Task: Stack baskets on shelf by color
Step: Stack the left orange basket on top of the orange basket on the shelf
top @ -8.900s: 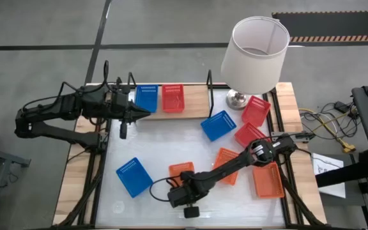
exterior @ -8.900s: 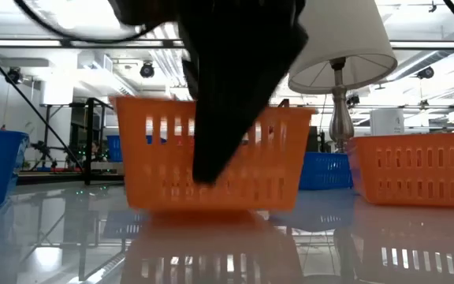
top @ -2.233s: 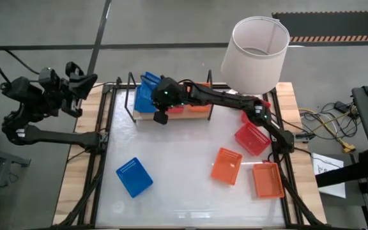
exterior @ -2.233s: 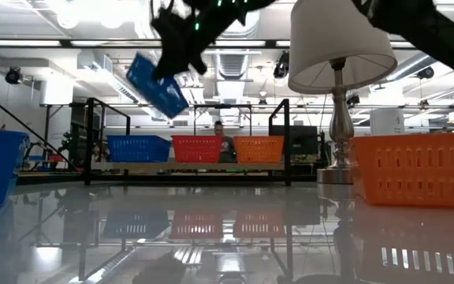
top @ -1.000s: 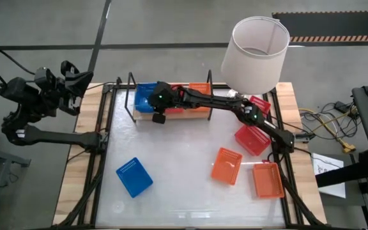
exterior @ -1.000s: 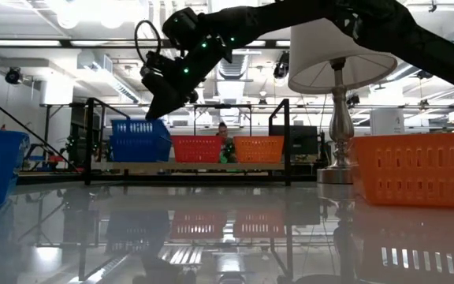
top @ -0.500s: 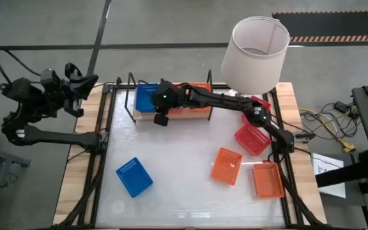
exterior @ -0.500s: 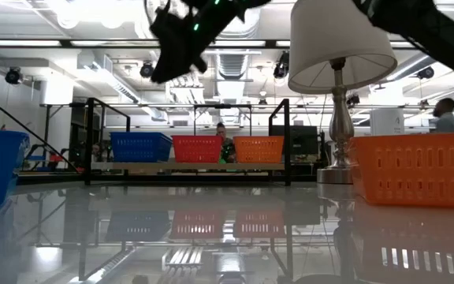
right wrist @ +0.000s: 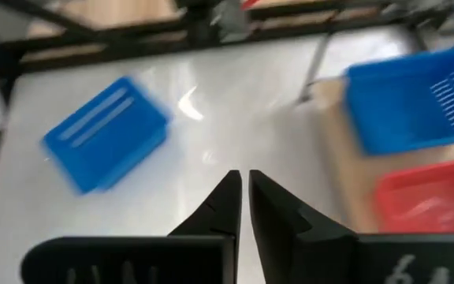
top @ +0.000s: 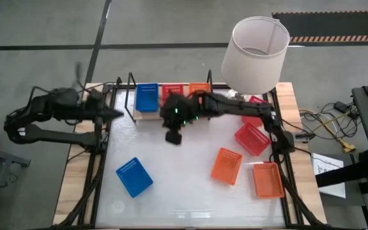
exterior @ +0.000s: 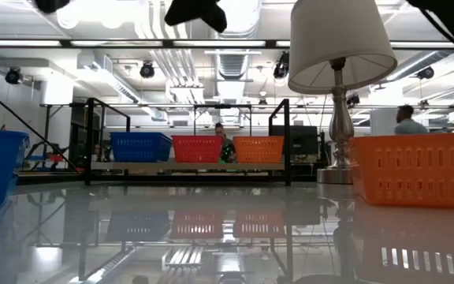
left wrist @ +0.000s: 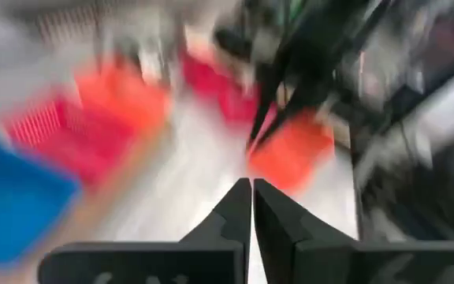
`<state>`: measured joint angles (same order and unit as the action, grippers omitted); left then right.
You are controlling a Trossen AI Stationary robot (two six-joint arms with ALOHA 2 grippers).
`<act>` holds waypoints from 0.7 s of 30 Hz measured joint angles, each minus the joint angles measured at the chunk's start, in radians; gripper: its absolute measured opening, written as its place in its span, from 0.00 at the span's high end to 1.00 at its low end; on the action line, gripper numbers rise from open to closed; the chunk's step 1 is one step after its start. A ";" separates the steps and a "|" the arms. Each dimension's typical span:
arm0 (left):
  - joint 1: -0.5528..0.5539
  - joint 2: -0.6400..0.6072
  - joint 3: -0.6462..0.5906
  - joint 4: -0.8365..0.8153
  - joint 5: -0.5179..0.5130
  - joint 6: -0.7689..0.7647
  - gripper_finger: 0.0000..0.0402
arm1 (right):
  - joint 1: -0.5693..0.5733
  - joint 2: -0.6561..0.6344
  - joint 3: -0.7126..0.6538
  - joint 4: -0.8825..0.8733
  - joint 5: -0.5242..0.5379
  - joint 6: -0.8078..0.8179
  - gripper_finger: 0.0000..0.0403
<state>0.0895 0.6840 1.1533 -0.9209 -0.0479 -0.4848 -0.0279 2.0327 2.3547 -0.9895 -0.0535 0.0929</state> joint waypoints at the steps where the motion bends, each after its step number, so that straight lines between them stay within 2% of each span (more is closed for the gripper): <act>1: 0.000 0.018 -0.002 -0.053 0.047 -0.013 1.00 | 0.025 0.000 -0.001 -0.018 0.001 0.021 0.97; 5: -0.016 0.093 -0.048 -0.164 0.222 -0.030 1.00 | 0.125 0.005 -0.002 -0.098 0.025 0.120 0.98; 8: -0.051 0.129 -0.100 -0.159 0.284 -0.025 1.00 | 0.200 0.005 -0.003 -0.188 0.055 0.206 0.98; 11: -0.097 0.160 -0.133 -0.124 0.296 -0.028 1.00 | 0.267 0.005 -0.003 -0.292 0.054 0.311 0.98; 14: -0.140 0.191 -0.146 -0.062 0.297 -0.032 1.00 | 0.339 0.005 -0.003 -0.387 0.055 0.350 0.97; 21: -0.207 0.250 -0.125 0.244 0.296 -0.034 1.00 | 0.462 0.005 -0.003 -0.544 0.054 0.384 0.84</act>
<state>-0.1175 0.9344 1.0287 -0.6769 0.2484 -0.5190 0.4342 2.0377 2.3512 -1.5332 0.0008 0.4771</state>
